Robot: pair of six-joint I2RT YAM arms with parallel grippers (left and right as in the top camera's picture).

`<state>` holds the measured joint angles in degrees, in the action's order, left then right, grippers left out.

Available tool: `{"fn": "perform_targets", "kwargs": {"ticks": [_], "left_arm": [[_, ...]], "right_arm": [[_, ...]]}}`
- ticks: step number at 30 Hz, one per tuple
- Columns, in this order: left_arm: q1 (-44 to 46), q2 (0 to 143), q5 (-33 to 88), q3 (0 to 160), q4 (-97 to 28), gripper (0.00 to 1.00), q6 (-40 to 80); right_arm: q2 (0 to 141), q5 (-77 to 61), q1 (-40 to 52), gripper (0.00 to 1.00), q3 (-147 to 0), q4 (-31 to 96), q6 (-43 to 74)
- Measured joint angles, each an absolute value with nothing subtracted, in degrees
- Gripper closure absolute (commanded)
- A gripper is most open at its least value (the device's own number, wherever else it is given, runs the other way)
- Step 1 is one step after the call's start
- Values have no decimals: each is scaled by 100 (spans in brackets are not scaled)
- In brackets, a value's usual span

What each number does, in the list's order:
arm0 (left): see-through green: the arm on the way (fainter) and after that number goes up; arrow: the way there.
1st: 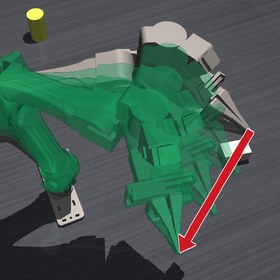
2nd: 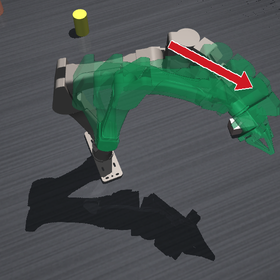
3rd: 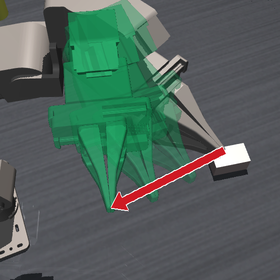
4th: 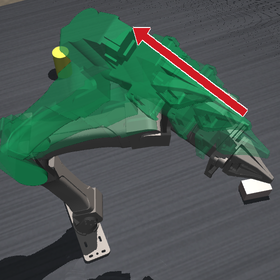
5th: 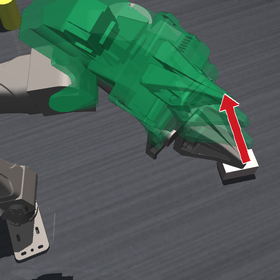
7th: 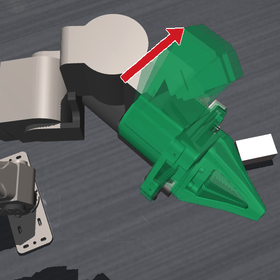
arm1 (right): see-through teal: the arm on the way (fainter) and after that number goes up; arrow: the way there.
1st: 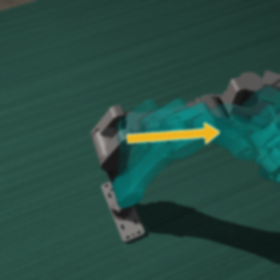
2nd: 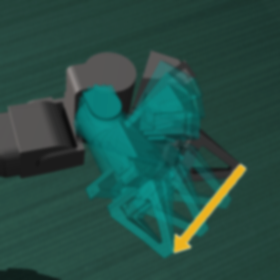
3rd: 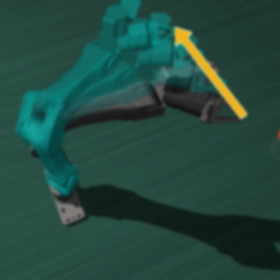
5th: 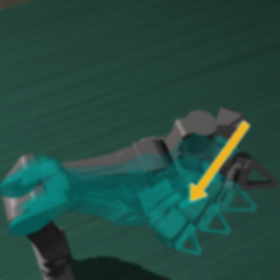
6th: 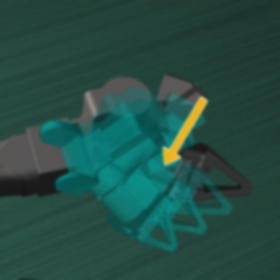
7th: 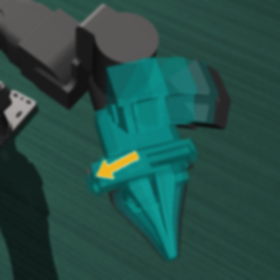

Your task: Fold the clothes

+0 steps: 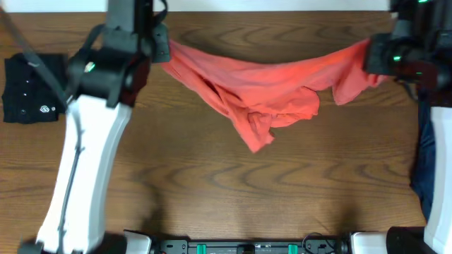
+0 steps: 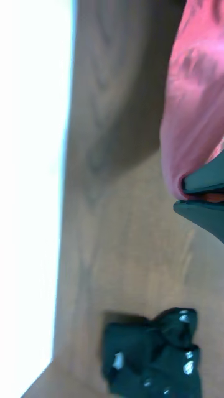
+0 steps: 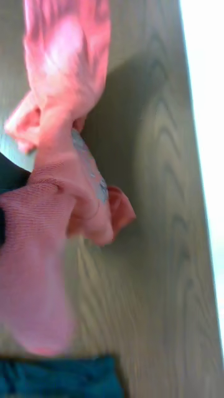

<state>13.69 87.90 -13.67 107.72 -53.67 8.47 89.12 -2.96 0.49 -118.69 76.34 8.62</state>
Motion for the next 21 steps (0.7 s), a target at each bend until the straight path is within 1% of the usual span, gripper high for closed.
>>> {"fn": "perform_targets", "kwargs": {"ticks": [5, 12, 21], "left_arm": [[1369, 7931, -1367, 10772, -5304, 94, 744], [1372, 7111, -1356, 10772, -5242, 94, 657], [1415, 6149, -1323, 10772, -5199, 94, 609]], "right_arm": [[8912, -172, -429, 99, -12794, 8029, 687], [8910, -123, -1105, 99, -13893, 8527, 539], [8906, -158, -1212, 99, -15294, 8646, 515]]}}
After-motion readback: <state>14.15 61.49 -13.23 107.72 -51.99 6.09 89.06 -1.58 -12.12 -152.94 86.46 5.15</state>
